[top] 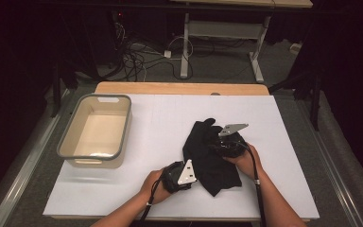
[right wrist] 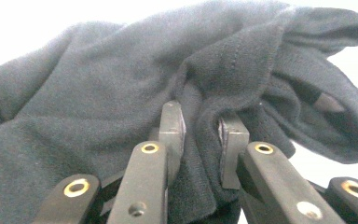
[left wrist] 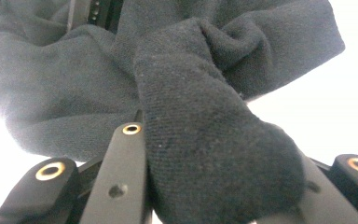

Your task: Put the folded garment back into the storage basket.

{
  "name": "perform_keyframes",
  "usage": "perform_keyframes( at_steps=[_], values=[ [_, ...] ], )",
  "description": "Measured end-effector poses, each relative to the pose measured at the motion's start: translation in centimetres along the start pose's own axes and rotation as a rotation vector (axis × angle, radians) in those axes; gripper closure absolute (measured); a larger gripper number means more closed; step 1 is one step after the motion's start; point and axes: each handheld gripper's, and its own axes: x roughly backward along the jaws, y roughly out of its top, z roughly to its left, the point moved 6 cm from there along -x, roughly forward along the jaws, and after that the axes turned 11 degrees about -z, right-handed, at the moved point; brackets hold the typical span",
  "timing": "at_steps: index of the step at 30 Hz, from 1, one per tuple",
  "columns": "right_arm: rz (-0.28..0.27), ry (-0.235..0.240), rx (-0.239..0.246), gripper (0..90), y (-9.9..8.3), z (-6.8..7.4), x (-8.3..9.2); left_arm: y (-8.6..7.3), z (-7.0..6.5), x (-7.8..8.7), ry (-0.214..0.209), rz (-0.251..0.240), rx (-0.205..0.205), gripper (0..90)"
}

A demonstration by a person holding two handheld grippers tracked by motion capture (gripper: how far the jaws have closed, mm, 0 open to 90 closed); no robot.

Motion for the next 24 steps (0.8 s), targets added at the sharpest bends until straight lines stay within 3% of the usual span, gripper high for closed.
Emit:
perform_keyframes(
  at_steps=[7, 9, 24],
  values=[
    [-0.074, -0.026, 0.001, 77.2, 1.1, 0.1, 1.2, 0.2, 0.0, 0.1, 0.011, -0.006, -0.025, 68.9],
    [-0.098, -0.032, 0.022, 77.2, 1.6, 0.4, 1.5, 0.3, 0.1, 0.2, 0.014, -0.013, -0.029, 68.9],
    [-0.178, -0.062, 0.059, 77.2, 3.9, 1.0, 2.8, 1.1, 0.4, 1.1, 0.038, -0.044, -0.064, 68.9]
  ],
)
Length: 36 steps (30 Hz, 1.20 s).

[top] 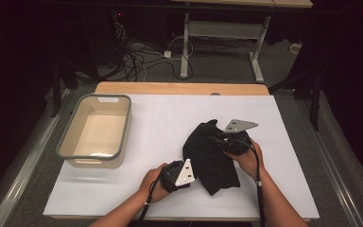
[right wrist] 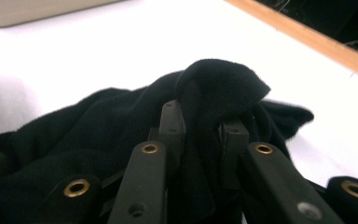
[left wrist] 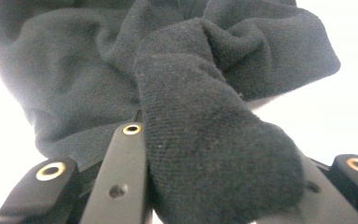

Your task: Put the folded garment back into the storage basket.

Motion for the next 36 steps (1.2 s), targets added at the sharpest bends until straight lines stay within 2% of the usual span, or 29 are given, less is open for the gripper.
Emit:
perform_keyframes(
  at_steps=[2, 4, 8, 10, 13, 17, 25, 30, 36],
  values=[
    [-0.023, -0.003, 0.006, 77.2, 1.1, 0.0, 0.1, 0.5, 0.7, 0.4, 0.009, -0.013, -0.01, 68.9],
    [-0.026, -0.004, 0.011, 77.3, 1.3, 0.0, 0.1, 0.7, 1.0, 0.6, 0.013, -0.019, -0.01, 69.0],
    [-0.045, -0.032, 0.028, 77.3, 2.8, -0.2, 0.2, 1.5, 2.3, 1.4, 0.037, -0.034, -0.018, 69.0],
    [-0.047, -0.031, 0.03, 77.3, 3.1, -0.3, 0.2, 1.7, 2.4, 1.6, 0.047, -0.036, -0.024, 69.0],
    [-0.061, -0.041, 0.047, 77.2, 4.5, -0.3, 0.0, 2.0, 3.1, 2.1, 0.07, -0.04, -0.027, 68.9],
    [-0.065, -0.051, 0.054, 77.3, 5.3, -0.3, -0.5, 2.2, 3.6, 2.7, 0.082, -0.044, -0.024, 69.0],
    [-0.082, -0.052, 0.074, 77.3, 7.2, 0.4, -1.1, 2.0, 4.7, 4.2, 0.125, -0.051, -0.002, 69.0],
    [-0.098, -0.055, 0.085, 77.3, 8.1, 0.9, -1.4, 1.8, 5.1, 4.9, 0.154, -0.041, -0.01, 69.0],
    [-0.109, -0.057, 0.104, 77.3, 9.1, 1.4, -2.3, 1.6, 5.7, 6.0, 0.183, -0.045, 0.002, 69.0]
  ],
)
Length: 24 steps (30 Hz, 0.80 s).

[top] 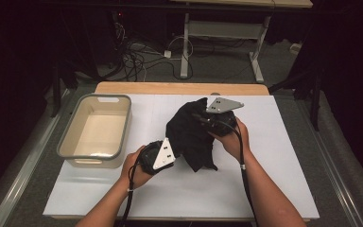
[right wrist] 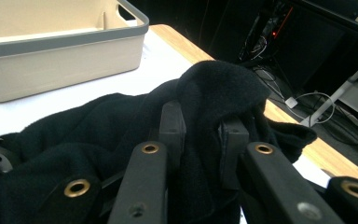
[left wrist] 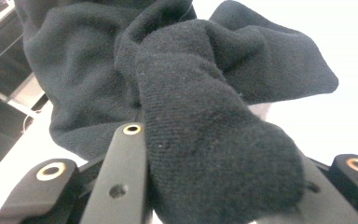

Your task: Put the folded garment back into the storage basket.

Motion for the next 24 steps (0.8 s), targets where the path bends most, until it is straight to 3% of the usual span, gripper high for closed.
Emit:
perform_keyframes(
  at_steps=[12, 17, 24],
  values=[
    [-0.046, 0.013, -0.003, 77.3, 2.4, 1.0, -2.5, -0.3, 2.2, 2.7, 0.081, 0.003, -0.005, 69.1],
    [-0.065, 0.02, -0.002, 77.3, 3.5, 1.6, -3.7, -0.9, 3.3, 4.1, 0.113, -0.003, 0.026, 69.2],
    [-0.081, 0.035, -0.017, 77.3, 4.3, 2.1, -5.2, -1.3, 4.1, 5.1, 0.144, 0.008, 0.03, 69.2]
  ],
)
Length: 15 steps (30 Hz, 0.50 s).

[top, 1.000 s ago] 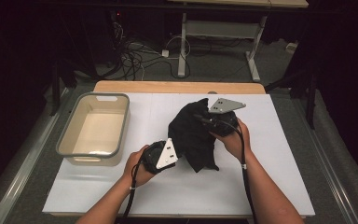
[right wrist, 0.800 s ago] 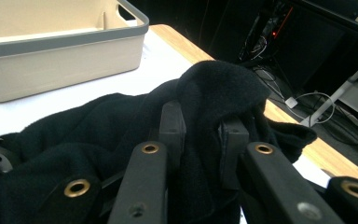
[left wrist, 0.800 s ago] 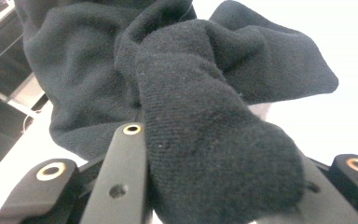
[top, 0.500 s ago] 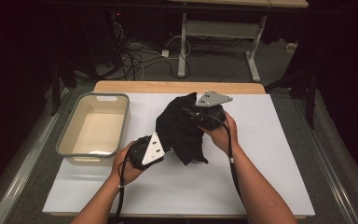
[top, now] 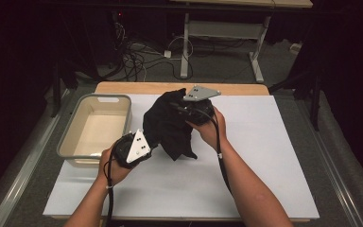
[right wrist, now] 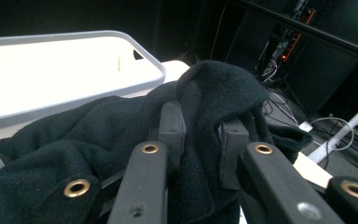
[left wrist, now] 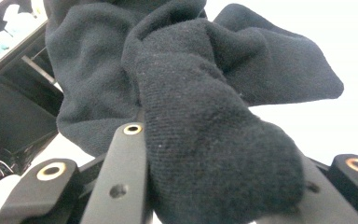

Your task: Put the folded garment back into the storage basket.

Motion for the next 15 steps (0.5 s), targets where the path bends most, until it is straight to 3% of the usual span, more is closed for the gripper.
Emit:
perform_keyframes(
  at_steps=[8, 15],
  values=[
    [-0.022, 0.016, -0.002, 77.3, 1.1, 0.7, -1.4, -0.7, 1.4, 1.5, 0.043, 0.006, 0.026, 69.2],
    [-0.039, 0.045, -0.001, 77.4, 2.1, 2.1, -3.8, -1.8, 2.9, 3.6, 0.091, 0.022, 0.048, 69.2]
  ],
)
